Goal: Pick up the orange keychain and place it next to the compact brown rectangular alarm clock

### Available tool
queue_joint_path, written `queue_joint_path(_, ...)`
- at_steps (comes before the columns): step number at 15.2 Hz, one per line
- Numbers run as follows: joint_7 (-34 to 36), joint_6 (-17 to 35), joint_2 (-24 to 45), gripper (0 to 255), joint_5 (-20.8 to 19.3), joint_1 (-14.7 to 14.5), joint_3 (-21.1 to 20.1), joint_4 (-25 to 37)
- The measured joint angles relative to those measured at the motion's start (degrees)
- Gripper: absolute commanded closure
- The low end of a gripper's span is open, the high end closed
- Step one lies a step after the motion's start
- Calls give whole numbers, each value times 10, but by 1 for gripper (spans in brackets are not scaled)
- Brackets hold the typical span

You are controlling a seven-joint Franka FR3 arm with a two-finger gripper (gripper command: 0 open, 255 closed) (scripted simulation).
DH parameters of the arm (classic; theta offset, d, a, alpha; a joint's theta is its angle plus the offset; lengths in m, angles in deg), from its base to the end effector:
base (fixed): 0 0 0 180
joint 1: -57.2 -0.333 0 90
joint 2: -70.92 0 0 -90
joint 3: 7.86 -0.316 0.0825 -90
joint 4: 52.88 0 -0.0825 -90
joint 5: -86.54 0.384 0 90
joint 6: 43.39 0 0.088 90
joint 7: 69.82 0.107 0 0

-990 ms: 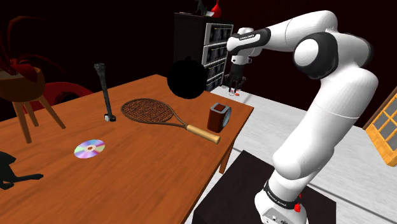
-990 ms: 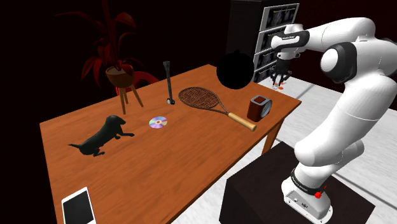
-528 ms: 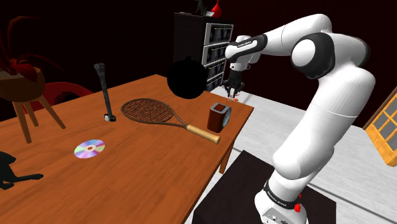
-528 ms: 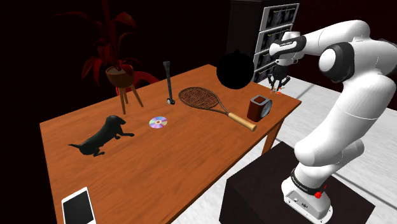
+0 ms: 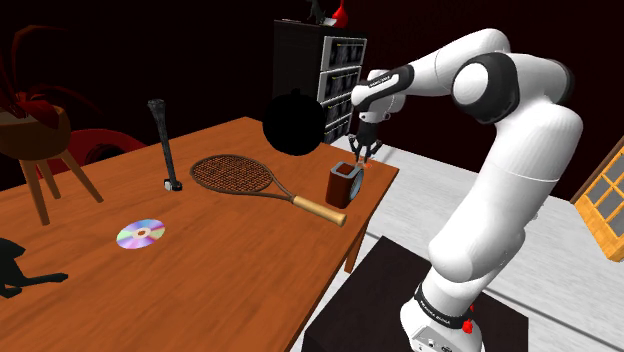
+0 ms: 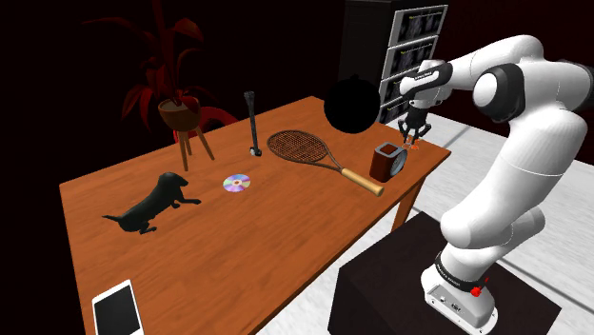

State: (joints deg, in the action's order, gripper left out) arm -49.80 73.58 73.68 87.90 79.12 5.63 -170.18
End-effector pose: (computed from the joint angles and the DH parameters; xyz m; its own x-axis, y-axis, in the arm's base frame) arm 0.4523 -0.3187 0.4129 0.5571 -0.8288 -0.0526 -0.8297 -0.5582 0.0092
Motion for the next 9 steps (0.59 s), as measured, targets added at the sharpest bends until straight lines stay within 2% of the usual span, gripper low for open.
queue_joint_path(9, -7, 67, 33, 255, 10, 1, -1, -35)
